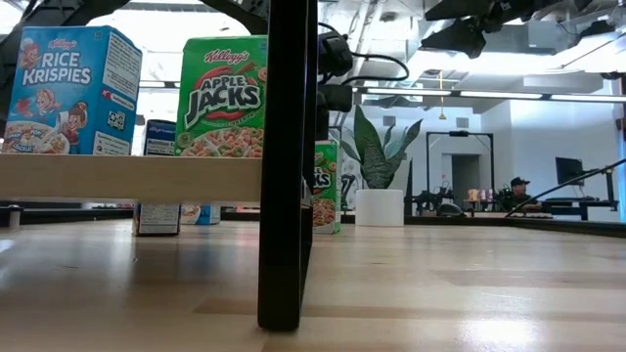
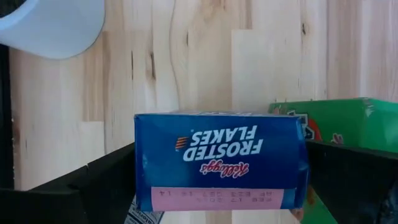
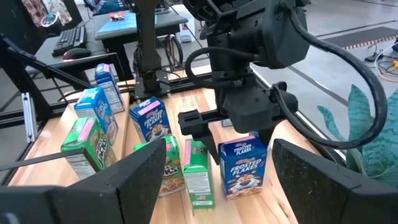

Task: Stack cereal on shelf
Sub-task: Put the top blue cereal box on the shelf aligned with the other blue cereal boxes

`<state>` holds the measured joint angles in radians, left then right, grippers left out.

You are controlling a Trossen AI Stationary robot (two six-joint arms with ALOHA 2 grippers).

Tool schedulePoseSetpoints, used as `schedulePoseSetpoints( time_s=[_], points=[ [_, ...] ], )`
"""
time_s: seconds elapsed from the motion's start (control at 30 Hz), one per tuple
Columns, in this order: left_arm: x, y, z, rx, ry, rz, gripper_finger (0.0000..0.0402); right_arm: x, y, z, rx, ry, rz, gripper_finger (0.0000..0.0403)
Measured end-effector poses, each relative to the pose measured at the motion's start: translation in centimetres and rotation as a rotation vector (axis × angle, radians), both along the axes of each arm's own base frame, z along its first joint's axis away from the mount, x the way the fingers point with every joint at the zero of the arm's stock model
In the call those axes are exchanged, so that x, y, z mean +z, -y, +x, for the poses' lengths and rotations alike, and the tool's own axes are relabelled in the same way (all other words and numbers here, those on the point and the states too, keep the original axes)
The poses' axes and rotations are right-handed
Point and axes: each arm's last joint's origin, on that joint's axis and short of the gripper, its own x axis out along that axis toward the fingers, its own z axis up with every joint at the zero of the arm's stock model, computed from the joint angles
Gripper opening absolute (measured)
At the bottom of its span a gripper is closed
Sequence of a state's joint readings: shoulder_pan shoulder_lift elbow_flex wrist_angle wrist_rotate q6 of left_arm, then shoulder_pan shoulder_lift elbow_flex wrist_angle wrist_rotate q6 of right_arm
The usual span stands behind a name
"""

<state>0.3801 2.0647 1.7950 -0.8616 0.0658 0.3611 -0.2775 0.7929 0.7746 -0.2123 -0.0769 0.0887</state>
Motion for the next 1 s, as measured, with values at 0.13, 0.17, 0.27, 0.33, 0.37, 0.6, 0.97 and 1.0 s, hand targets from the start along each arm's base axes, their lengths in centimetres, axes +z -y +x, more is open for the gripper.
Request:
schedulePoseSetpoints(
  time_s=[0.13, 0.17, 0.27, 0.33, 0.37, 0.6, 0.97, 1.0],
  points=[
    [0.0, 0.0, 0.0, 0.003, -0.003, -0.001, 0.0384, 0.0, 0.0, 0.0, -0.001, 0.0, 0.0, 0.0317],
    [0.0, 0.0, 0.0, 0.004, -0.003, -0.002, 0.038, 0.0, 0.0, 0.0, 0.0, 0.0, 0.0, 0.0317],
    [0.0, 0.0, 0.0, 0.013, -0.003, -0.005, 0.0365, 0.0, 0.0, 0.0, -0.001, 0.003, 0.0, 0.0317],
    [0.0, 0.0, 0.0, 0.015, -0.003, -0.004, 0.0354, 0.0, 0.0, 0.0, -0.001, 0.003, 0.0, 0.0317],
    [0.0, 0.0, 0.0, 0.017, -0.005, -0.001, 0.0349, 0.0, 0.0, 0.0, -0.001, 0.003, 0.0, 0.0317],
    [0.1, 0.0, -0.1, 0.038, -0.013, 0.009, 0.0322, 0.0, 0.0, 0.0, 0.0, 0.003, 0.0, 0.0317],
    [3.2, 0.0, 0.1, 0.106, 0.026, -0.012, 0.0319, 0.0, 0.0, 0.0, 0.0, 0.003, 0.0, 0.0317],
    [3.6, 0.1, 0.1, 0.11, 0.026, -0.015, 0.0319, 0.0, 0.0, 0.0, 0.0, 0.003, 0.0, 0.0317]
  ],
)
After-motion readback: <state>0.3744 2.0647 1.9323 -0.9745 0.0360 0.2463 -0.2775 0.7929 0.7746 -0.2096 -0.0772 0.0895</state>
